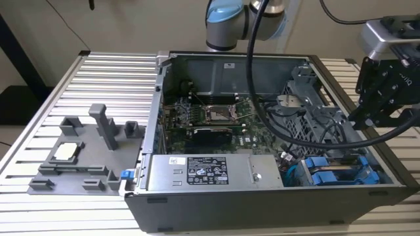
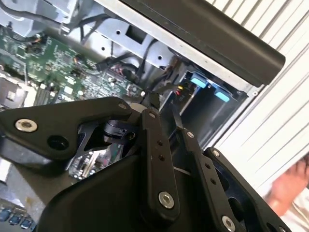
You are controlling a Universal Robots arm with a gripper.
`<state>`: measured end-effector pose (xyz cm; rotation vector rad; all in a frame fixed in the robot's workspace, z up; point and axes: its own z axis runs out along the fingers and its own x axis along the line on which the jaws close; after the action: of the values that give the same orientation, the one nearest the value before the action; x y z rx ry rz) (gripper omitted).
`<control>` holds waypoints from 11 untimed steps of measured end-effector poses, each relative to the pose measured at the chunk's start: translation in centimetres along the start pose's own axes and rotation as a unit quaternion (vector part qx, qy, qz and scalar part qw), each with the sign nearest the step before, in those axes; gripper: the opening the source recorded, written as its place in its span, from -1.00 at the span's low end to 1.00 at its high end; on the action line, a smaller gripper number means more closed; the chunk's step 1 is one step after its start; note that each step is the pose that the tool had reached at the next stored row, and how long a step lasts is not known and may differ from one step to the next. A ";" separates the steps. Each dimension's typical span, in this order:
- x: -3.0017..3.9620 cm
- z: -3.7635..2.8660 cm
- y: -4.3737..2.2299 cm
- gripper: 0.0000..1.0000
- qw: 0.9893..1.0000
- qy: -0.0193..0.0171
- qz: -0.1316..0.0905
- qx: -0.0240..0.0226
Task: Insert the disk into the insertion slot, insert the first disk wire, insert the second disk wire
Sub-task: 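Insert the first disk wire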
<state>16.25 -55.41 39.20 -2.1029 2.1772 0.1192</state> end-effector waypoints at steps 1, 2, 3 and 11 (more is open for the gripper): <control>0.00 0.00 0.00 -0.47 1.000 -0.009 0.000 0.000; 0.00 -0.01 0.00 -0.47 1.000 -0.018 0.001 -0.001; 0.00 0.00 0.00 -0.47 1.000 -0.027 0.001 -0.001; 0.00 0.01 0.02 -0.47 0.999 -0.036 -0.026 -0.006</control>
<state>16.24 -55.40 39.19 -2.1241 2.0853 0.2007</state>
